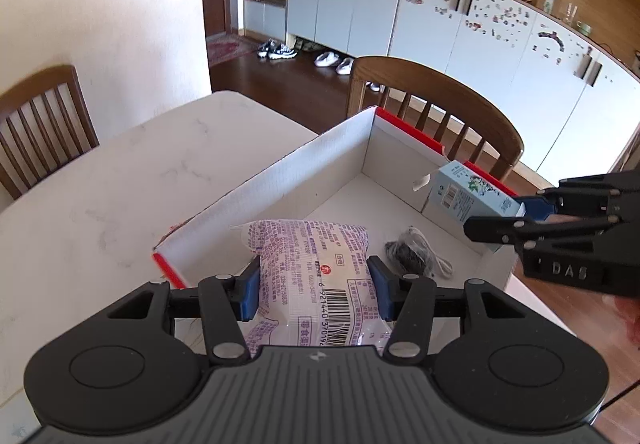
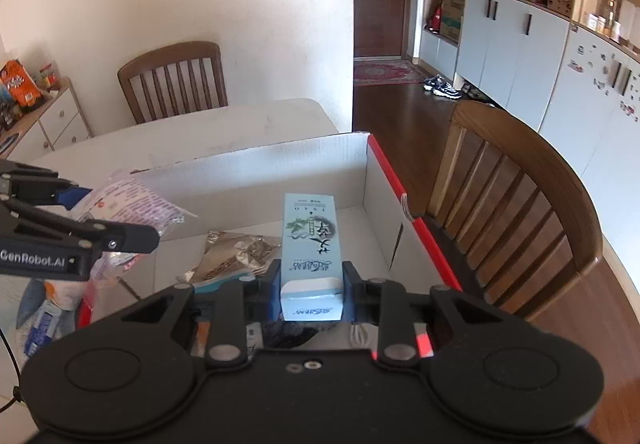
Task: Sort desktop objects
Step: 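Lift and carry the light blue carton and purple-printed bread bag toward the red shoebox, then lower the carton and bread bag into the red shoebox with both tools, then open both tools to release the items and withdraw from the box, then grasp the white tissue bag with the right tool while the left tool grasps the blue snack bar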
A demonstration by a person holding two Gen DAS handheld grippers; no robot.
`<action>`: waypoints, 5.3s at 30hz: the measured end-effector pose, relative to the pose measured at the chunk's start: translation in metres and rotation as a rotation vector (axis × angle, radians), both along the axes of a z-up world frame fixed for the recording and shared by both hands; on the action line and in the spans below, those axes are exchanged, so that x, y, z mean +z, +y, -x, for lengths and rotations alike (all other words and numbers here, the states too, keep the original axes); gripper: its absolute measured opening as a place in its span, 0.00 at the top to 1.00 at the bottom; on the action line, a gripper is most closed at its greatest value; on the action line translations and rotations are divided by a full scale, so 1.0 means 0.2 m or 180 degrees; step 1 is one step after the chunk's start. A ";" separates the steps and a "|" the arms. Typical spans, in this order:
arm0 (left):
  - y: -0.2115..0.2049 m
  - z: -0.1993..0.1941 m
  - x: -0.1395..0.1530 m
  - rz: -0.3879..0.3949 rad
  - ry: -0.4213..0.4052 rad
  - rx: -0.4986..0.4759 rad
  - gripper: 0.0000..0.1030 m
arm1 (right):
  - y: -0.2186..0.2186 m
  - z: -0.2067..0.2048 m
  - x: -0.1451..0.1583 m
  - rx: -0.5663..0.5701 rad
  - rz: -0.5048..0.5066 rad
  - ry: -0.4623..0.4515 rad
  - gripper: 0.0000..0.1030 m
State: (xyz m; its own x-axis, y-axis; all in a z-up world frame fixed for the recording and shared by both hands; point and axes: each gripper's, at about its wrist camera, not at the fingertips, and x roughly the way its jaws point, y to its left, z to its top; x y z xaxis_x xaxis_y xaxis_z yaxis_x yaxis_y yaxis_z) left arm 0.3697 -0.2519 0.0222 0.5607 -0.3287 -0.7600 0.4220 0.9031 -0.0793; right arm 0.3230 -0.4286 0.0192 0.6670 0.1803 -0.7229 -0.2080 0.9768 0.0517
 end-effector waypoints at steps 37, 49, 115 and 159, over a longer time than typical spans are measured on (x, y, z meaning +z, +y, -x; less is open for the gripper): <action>-0.16 -0.25 -0.26 -0.0149 0.0543 0.0177 0.46 | 0.03 -0.37 -0.28 0.0135 0.0069 0.0560 0.70; -0.11 -0.17 -0.19 0.0000 0.0389 0.0180 0.30 | -0.03 -0.29 -0.19 0.0134 -0.0015 0.0505 0.64; 0.86 0.76 -0.05 0.0542 -0.0215 0.0252 0.00 | 0.64 0.51 0.14 0.0314 -0.0248 -0.0223 0.24; 1.01 0.72 -0.56 0.0305 0.0174 0.0736 0.01 | 1.42 0.11 -0.39 0.1179 -0.0144 0.0401 0.22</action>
